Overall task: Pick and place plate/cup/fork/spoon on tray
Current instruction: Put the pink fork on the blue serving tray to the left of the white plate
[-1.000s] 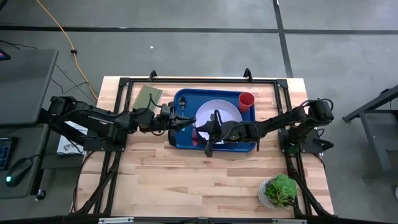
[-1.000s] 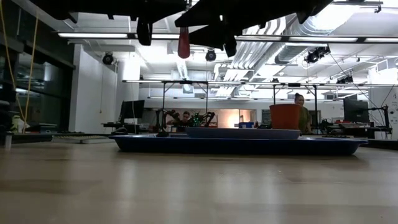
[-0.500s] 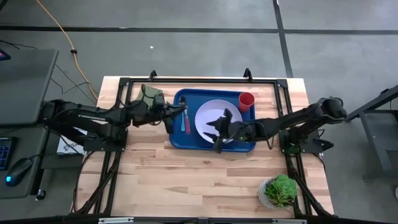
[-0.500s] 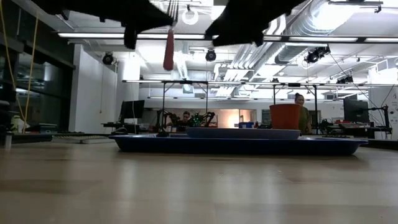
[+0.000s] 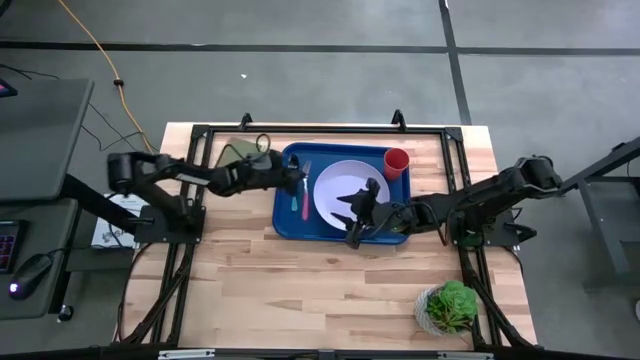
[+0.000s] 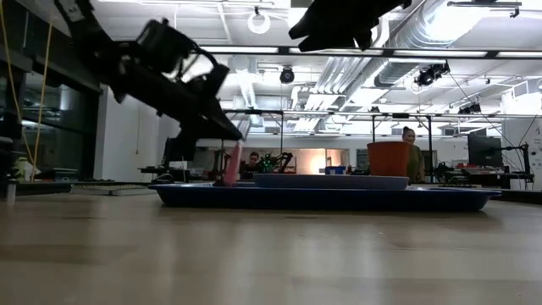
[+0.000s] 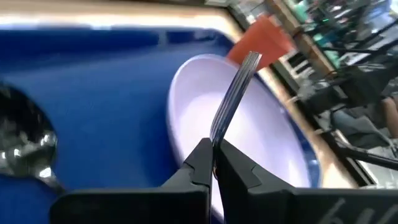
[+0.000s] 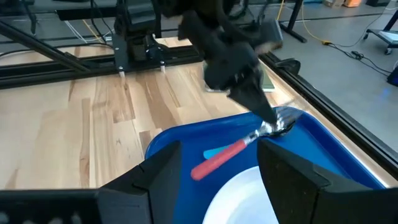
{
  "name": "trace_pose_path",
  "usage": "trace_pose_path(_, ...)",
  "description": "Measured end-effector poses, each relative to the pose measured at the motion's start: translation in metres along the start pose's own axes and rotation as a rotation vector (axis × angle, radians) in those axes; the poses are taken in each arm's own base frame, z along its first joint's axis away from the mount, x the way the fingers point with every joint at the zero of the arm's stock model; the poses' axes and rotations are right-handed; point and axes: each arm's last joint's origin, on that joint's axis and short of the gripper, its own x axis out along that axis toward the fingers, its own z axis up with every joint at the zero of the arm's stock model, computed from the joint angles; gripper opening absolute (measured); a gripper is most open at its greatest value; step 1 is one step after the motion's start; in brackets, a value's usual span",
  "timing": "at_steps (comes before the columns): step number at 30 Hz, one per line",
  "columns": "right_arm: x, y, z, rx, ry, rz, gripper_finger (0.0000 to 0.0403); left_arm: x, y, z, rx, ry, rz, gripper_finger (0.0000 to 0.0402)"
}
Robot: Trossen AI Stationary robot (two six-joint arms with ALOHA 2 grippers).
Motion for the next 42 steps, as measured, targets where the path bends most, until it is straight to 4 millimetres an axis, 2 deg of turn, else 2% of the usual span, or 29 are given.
trace_pose_path(5, 0.0, 0.0, -0.001, -0.005, 0.007, 0.0, 0.0201, 0.016, 0.015, -0.008, -0.059, 0.053, 0.059, 0.0)
trace_pose_path(22, 0.0, 0.0, 0.0, 0.023, 0.005, 0.003, 0.0201, 0.035, 0.036, -0.03, -0.124, 0.044, 0.2, 0.0)
trace_pose_path(28, 0.0, 0.0, -0.001, 0.023, 0.005, 0.003, 0.0201, 0.041, 0.029, -0.032, -0.161, -0.032, 0.118, 0.0)
trace_pose_path(35, 0.0, 0.0, -0.001, 0.027, 0.008, 0.014, 0.0201, 0.041, 0.026, -0.032, -0.282, -0.067, 0.113, 0.0)
trace_pose_path(40, 0.0, 0.001, -0.001, 0.031, 0.01, 0.024, 0.0201, 0.041, 0.014, -0.031, -0.335, -0.11, 0.038, 0.0)
trace_pose_path(42, 0.0, 0.001, -0.001, 0.031, 0.01, 0.024, 0.0201, 0.04, 0.011, -0.034, -0.339, -0.136, 0.061, 0.0)
